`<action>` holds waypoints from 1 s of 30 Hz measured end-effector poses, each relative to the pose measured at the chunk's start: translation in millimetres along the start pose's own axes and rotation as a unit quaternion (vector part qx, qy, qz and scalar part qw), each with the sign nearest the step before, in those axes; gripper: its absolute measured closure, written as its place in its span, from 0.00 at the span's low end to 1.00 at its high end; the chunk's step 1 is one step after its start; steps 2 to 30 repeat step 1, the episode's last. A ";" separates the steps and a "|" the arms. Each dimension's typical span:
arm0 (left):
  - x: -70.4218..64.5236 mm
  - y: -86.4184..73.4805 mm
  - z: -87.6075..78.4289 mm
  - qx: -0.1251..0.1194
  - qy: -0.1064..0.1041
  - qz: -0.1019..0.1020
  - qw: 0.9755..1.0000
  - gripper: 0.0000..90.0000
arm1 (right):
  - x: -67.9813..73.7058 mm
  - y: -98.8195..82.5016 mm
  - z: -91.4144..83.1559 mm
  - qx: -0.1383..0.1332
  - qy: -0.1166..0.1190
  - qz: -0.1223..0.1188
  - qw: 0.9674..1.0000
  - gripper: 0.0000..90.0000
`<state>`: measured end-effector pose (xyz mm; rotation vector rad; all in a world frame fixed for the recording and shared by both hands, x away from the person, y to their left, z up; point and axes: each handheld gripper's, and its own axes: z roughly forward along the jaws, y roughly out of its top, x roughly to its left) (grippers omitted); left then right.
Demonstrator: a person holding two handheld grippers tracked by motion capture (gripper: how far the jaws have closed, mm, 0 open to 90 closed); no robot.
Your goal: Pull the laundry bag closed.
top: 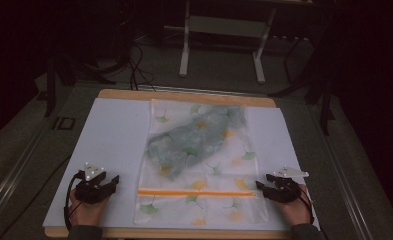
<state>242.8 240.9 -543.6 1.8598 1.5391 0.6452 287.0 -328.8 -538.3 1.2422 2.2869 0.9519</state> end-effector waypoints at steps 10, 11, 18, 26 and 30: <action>0.0 0.0 0.0 0.000 0.000 0.000 1.000 0.47 | 0.3 0.2 0.3 0.000 -0.002 0.003 1.000 0.50; 0.0 0.0 0.0 0.000 0.000 0.000 1.000 0.47 | 0.3 0.2 0.3 0.000 -0.002 0.003 1.000 0.50; 0.0 0.0 0.0 0.000 0.000 0.000 1.000 0.47 | 0.3 0.2 0.3 0.000 -0.002 0.003 1.000 0.50; 0.0 0.0 0.0 0.000 0.000 0.000 1.000 0.47 | 0.3 0.2 0.3 0.000 -0.002 0.003 1.000 0.50; 0.0 0.0 0.0 0.000 0.000 0.000 1.000 0.47 | 0.3 0.2 0.3 0.000 -0.002 0.003 1.000 0.50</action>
